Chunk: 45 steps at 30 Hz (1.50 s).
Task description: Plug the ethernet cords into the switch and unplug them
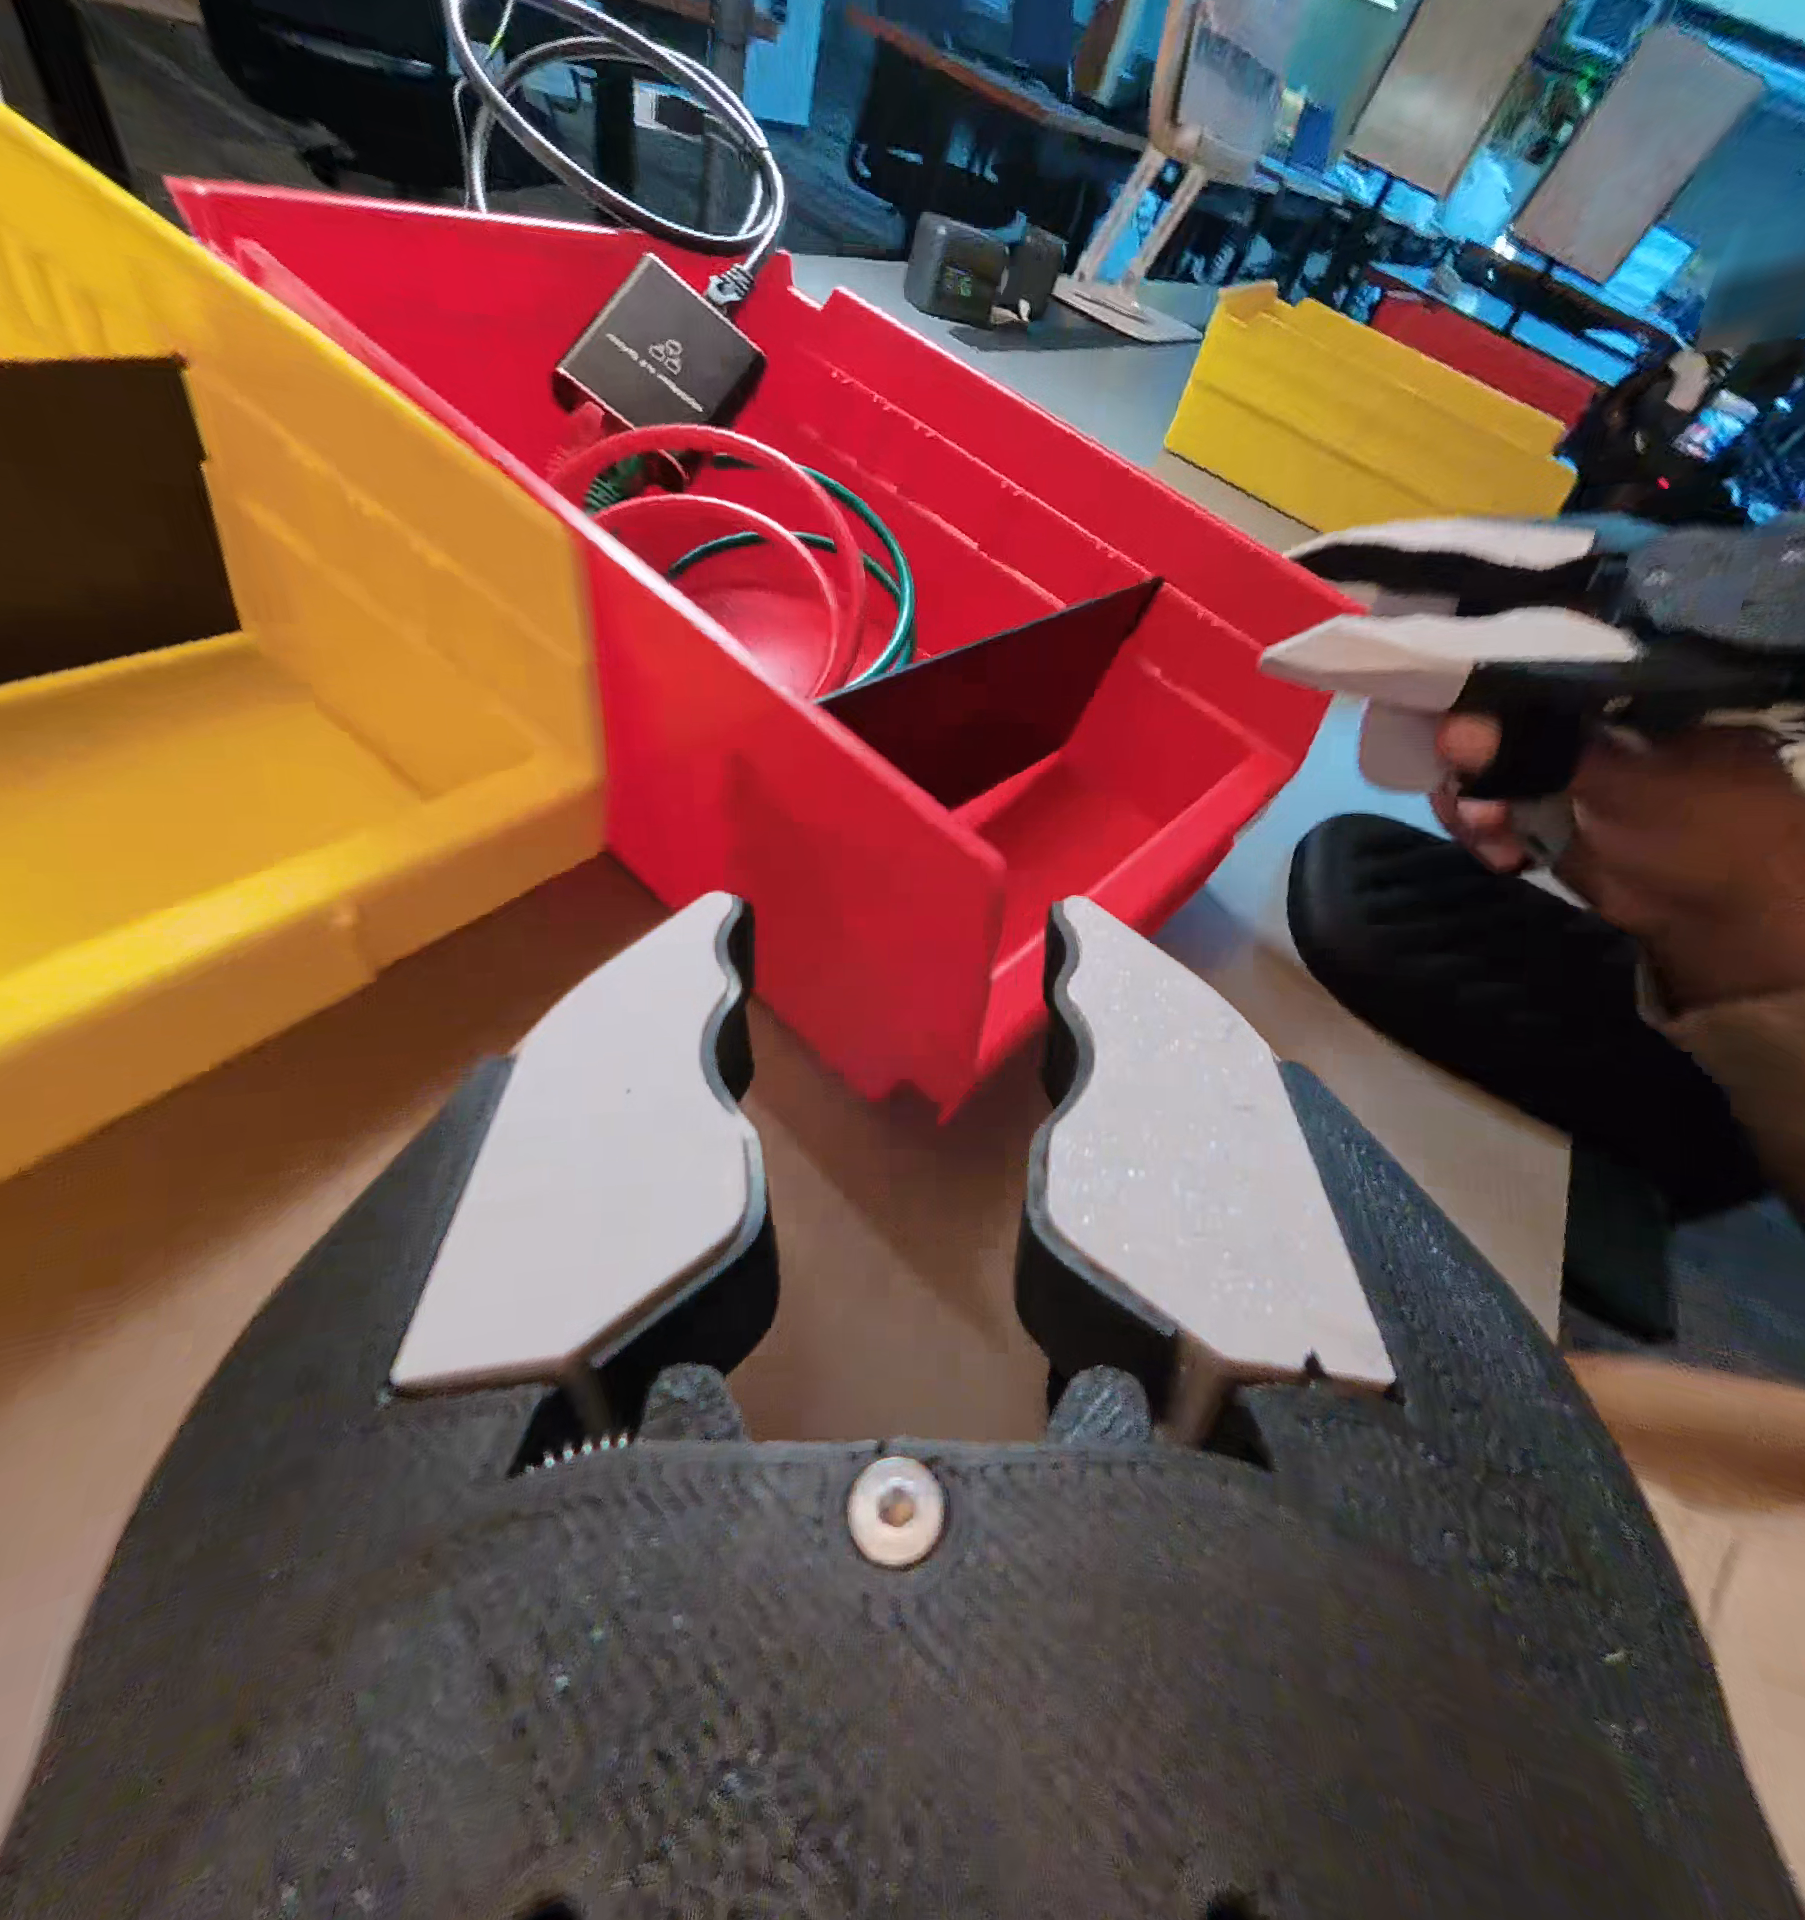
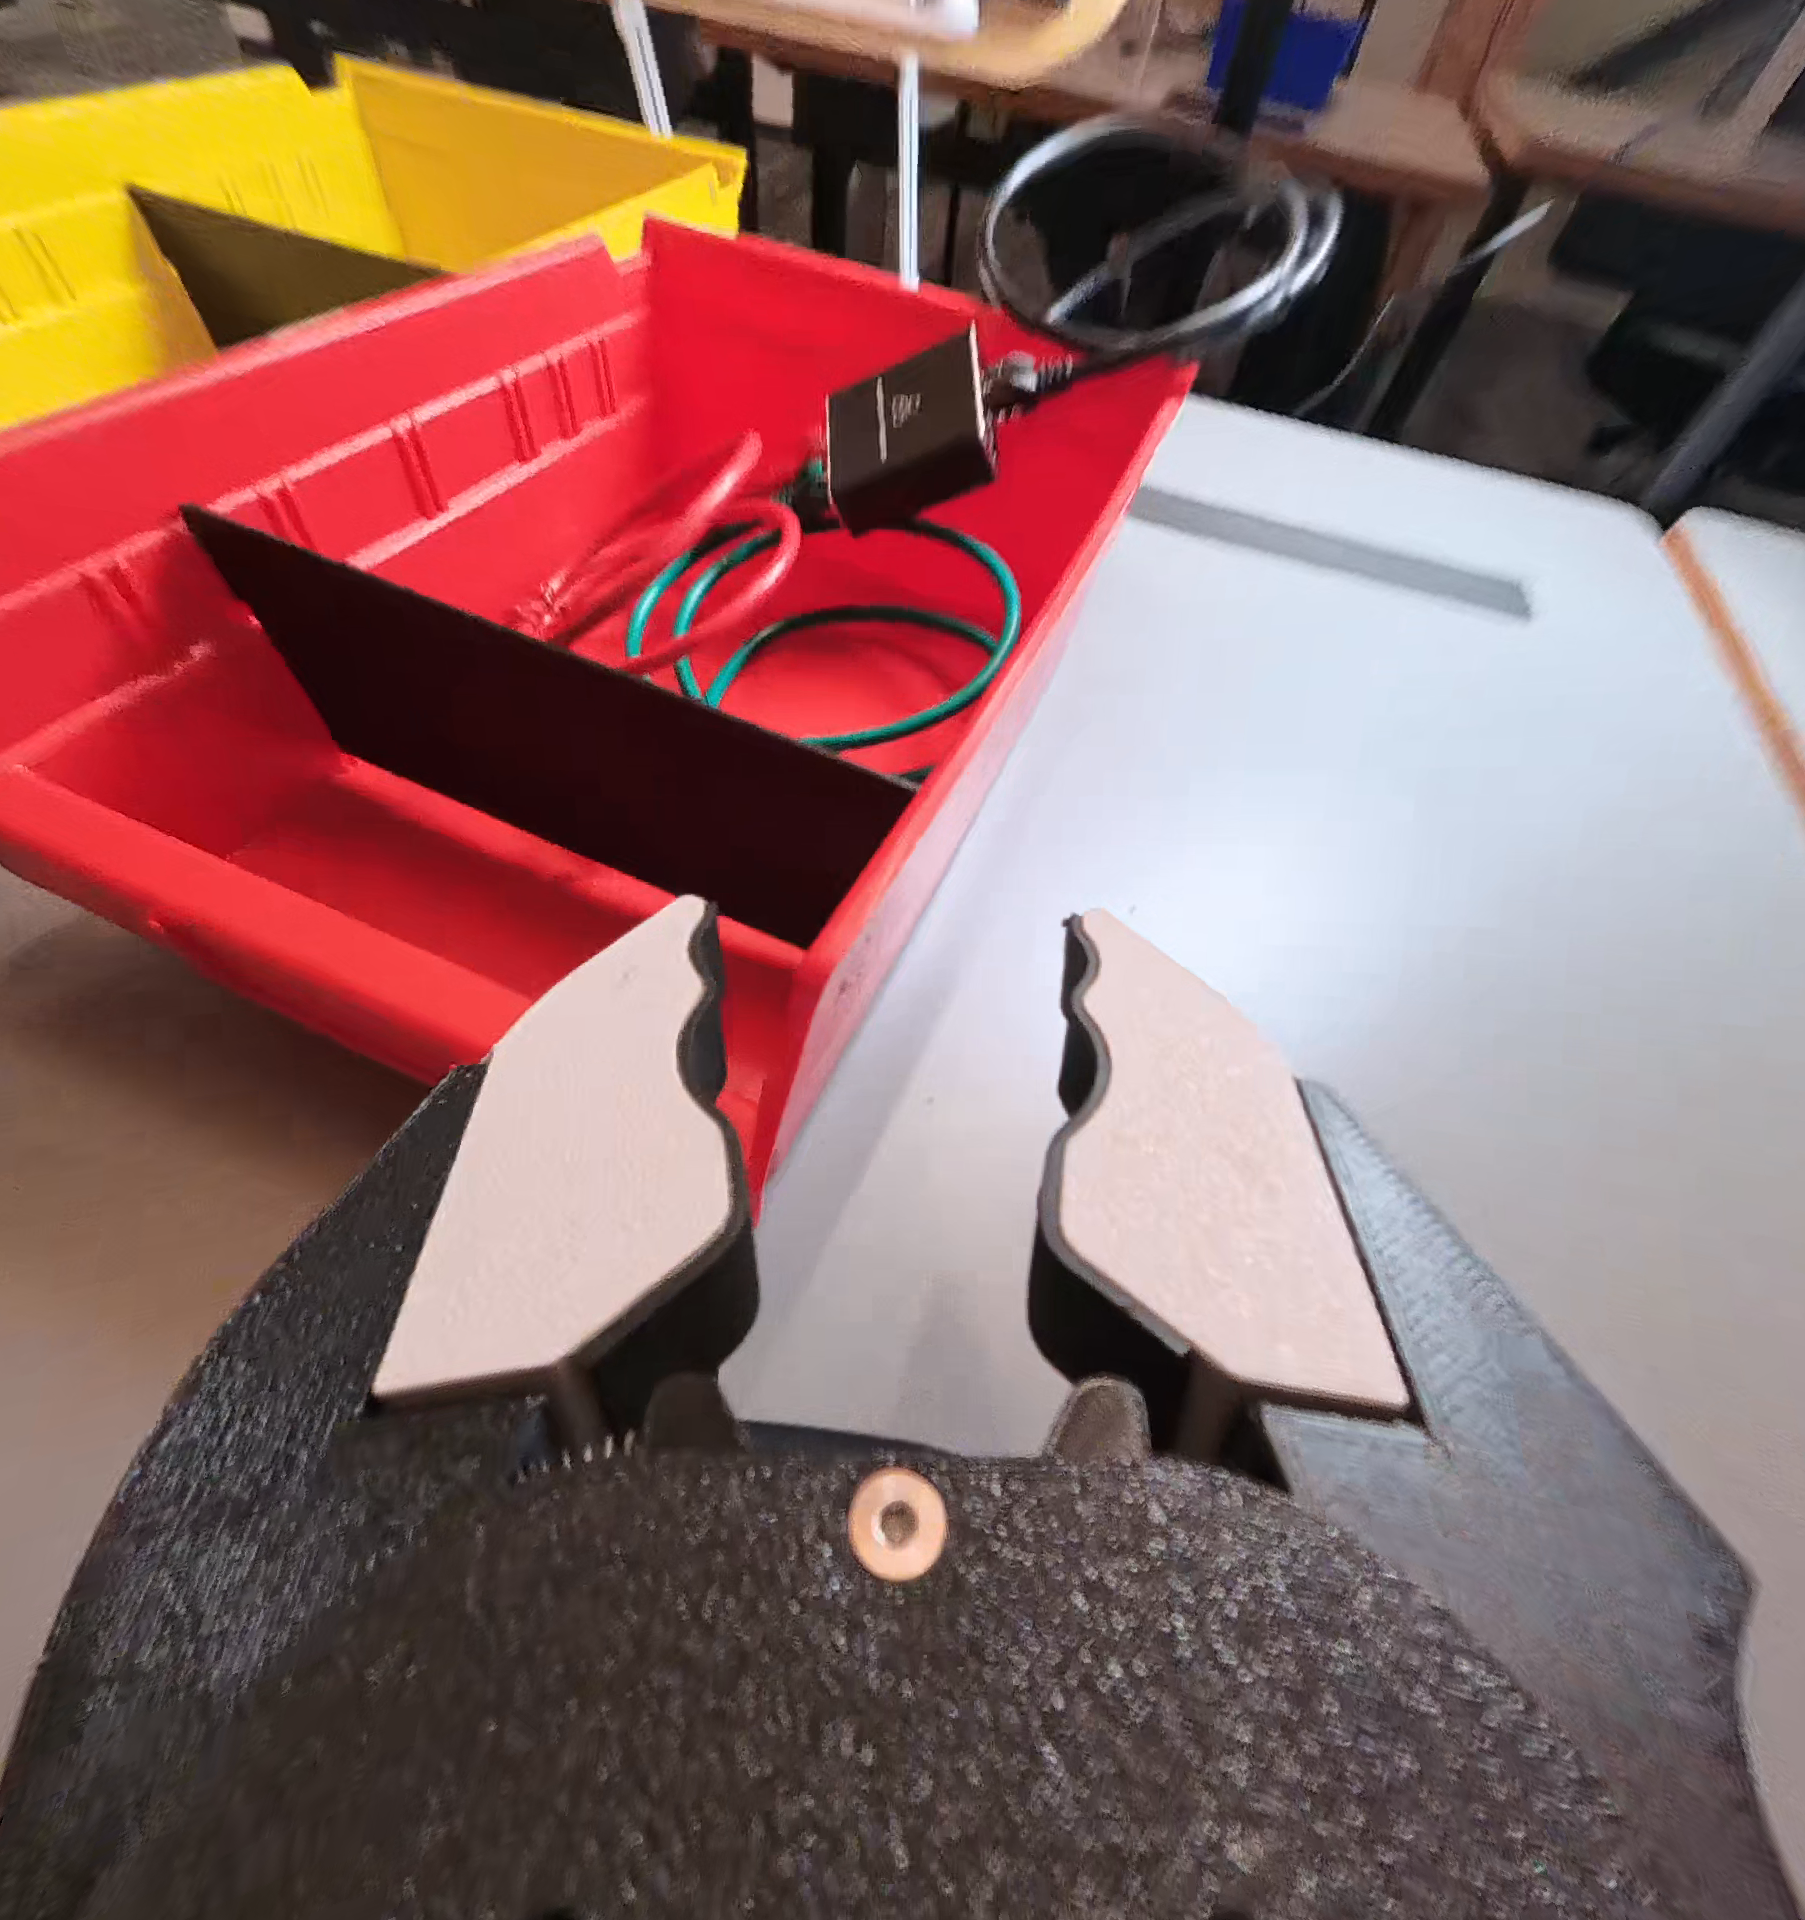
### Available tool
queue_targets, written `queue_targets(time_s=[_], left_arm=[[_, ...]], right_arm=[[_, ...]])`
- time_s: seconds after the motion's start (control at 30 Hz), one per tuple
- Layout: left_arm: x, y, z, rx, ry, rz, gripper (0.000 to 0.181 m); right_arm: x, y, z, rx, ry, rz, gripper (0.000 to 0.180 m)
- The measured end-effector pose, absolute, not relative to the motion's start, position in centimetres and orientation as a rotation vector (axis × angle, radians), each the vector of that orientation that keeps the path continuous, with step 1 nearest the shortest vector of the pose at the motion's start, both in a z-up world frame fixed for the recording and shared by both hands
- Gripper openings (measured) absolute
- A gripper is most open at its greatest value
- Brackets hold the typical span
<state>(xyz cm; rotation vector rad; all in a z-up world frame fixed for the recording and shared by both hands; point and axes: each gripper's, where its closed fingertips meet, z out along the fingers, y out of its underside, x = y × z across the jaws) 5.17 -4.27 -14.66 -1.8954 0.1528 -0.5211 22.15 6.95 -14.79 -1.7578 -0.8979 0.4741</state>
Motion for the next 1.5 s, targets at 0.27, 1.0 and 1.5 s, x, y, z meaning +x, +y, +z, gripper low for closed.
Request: queue_targets(time_s=[0.27, 1.0, 1.5], left_arm=[[5.6, -0.3, -17.2, -1.962, 0.073, -0.208, 0.04], [-4.3, -6.6, 2.0, -1.627, 0.027, 0.174, 0.017], [-22.5, -23.7, -1.0, -1.642, -0.364, 0.488, 0.009]], right_arm=[[20.3, 7.9, -16.4, -1.817, -0.898, 0.434, 0.019], [10.6, 2.2, 4.3, -1.302, -0.904, 0.624, 0.012], [-10.8, -10.2, -2.4, -1.261, -1.238, 0.955, 0.015]])
